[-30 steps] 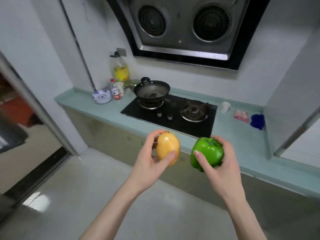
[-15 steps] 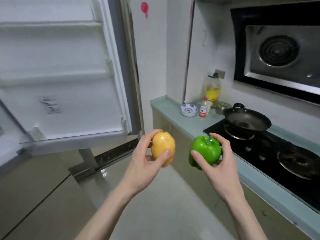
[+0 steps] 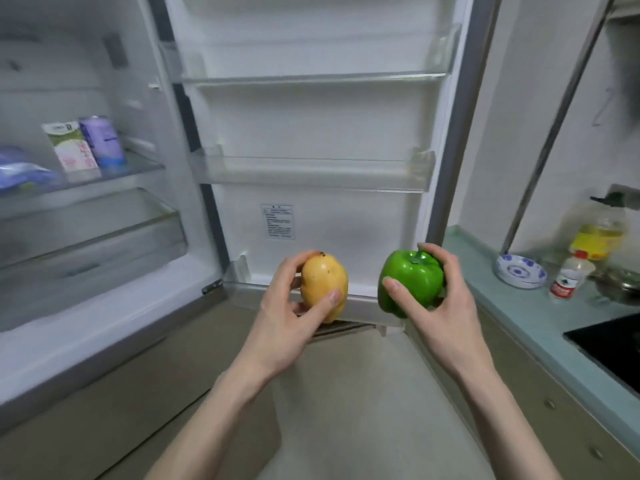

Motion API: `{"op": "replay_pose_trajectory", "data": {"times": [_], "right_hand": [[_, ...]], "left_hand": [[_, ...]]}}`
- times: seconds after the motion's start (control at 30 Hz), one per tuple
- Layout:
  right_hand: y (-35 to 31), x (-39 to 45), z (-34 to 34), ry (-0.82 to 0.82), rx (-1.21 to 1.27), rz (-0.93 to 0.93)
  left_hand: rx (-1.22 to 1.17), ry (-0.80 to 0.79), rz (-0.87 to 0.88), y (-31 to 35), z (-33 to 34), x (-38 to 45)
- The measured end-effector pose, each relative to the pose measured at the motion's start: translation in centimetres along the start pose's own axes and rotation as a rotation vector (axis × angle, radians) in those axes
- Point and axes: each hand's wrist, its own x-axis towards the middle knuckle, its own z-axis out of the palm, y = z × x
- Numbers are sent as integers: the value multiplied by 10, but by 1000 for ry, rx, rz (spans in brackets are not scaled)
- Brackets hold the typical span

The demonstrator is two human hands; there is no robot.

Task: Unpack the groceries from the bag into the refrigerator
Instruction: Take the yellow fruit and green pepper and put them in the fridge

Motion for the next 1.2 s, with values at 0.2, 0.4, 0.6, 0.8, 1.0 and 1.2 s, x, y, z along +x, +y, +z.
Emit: {"op": "replay_pose_trajectory", "data": {"times": [0.2, 0.4, 0.6, 0.8, 1.0, 1.2], "right_hand": [[-30, 35, 75, -119, 73, -70], [-52, 57, 143, -242, 187, -94], [-58, 76, 206, -349, 256, -148], [-56, 100, 259, -379, 315, -193], [-55, 116, 301, -372, 323, -221], [-52, 122, 340, -412, 316, -292]], "left_hand": [[69, 130, -14, -6, -73, 9], [106, 281, -32, -8, -134, 12], [124, 409, -23, -18, -179, 24], [168, 477, 2, -29, -211, 49], [193, 544, -15, -46, -241, 73], [237, 592, -36, -64, -269, 89]]}}
